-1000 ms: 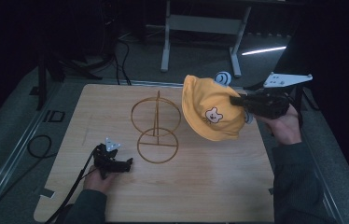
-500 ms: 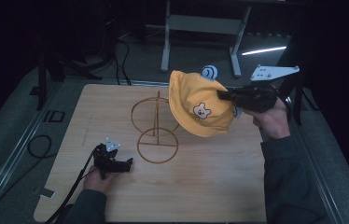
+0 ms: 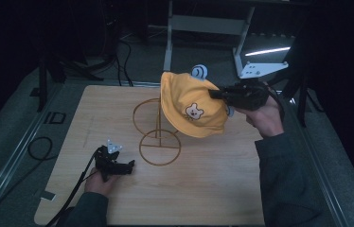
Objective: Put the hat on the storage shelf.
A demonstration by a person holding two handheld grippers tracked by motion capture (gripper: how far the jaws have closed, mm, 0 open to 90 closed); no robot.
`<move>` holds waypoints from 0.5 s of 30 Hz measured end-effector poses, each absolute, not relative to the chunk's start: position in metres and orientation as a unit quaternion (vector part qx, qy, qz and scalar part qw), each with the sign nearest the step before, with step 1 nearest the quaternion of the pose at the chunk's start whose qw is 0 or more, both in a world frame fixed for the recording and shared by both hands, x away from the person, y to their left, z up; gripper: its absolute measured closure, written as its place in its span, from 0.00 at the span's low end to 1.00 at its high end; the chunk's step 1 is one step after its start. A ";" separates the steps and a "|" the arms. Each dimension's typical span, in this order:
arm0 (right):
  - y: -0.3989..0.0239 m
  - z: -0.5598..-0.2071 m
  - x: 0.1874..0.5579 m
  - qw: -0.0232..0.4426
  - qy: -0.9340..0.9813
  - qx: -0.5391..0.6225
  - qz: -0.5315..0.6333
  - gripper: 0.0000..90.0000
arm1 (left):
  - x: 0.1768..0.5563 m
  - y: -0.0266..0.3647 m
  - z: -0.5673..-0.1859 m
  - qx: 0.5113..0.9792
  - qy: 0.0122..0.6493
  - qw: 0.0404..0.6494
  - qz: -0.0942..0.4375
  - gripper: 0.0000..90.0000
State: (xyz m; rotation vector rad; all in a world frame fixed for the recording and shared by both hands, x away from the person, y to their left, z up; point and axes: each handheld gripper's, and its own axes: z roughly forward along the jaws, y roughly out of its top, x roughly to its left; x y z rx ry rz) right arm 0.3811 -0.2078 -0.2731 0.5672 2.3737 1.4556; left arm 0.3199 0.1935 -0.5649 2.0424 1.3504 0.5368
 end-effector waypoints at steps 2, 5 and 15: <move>-0.205 -0.273 0.382 0.149 0.827 0.196 0.506 0.92 | 0.320 0.194 -0.565 0.774 0.512 0.312 0.203 0.02; -0.195 -0.272 0.385 0.147 0.830 0.190 0.504 0.92 | 0.320 0.194 -0.565 0.775 0.511 0.311 0.203 0.02; -0.171 -0.269 0.390 0.139 0.832 0.174 0.507 0.92 | 0.320 0.194 -0.565 0.774 0.511 0.312 0.204 0.02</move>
